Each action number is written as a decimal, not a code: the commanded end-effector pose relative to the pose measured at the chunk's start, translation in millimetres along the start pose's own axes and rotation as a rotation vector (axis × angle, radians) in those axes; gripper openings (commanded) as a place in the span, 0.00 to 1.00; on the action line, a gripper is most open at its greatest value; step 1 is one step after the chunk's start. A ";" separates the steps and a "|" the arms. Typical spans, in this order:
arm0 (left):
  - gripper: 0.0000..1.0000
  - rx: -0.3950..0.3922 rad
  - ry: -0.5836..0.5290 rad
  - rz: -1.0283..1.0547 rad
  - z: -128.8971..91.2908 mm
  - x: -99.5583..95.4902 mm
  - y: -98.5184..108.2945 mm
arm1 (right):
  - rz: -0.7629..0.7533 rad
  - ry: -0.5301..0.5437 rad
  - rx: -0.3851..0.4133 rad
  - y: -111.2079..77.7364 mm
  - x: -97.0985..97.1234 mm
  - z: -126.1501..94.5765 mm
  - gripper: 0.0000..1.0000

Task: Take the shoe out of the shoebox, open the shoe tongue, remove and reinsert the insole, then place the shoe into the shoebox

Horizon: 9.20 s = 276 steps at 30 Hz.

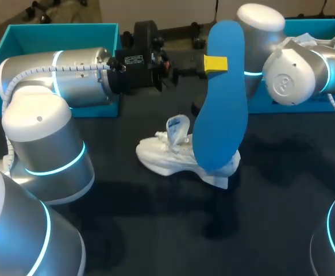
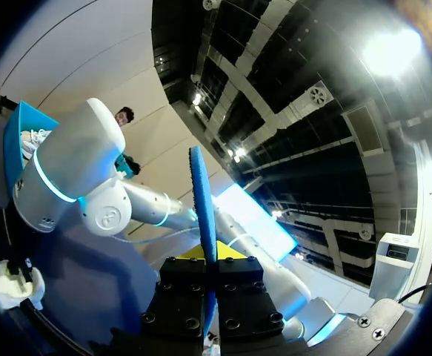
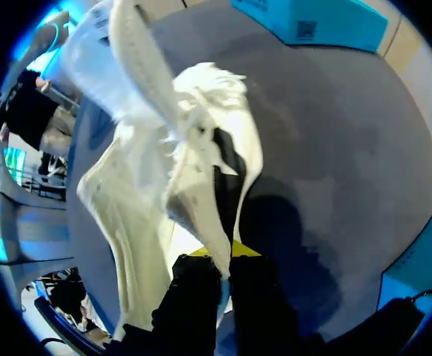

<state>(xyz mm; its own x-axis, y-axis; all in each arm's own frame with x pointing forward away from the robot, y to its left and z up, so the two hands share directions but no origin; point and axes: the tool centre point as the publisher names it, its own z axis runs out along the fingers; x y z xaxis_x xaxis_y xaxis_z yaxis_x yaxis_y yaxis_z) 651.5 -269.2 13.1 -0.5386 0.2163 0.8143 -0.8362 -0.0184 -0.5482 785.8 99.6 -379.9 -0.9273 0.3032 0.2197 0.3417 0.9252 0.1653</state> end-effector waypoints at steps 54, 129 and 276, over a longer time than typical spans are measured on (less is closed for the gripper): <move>0.00 0.002 0.001 0.001 0.0 -0.6 1.2 | 0.822 -0.152 -0.253 -34.1 58.0 -19.0 0.00; 0.00 0.002 0.001 0.001 0.0 -0.6 1.2 | 1.037 0.128 -0.491 -17.1 77.7 -26.6 1.00; 0.00 -0.280 0.315 2.500 -33.9 -126.9 19.0 | 0.983 0.711 -0.965 -28.3 72.7 -241.7 1.00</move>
<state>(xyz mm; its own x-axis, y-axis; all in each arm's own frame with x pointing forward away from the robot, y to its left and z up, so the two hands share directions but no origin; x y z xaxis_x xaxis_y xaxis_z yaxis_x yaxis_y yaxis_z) 703.7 -261.7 -106.8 0.0062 0.0800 -0.9968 0.9654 -0.2603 -0.0149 742.7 36.3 -138.5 -0.1243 0.2482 0.9607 0.9756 -0.1462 0.1640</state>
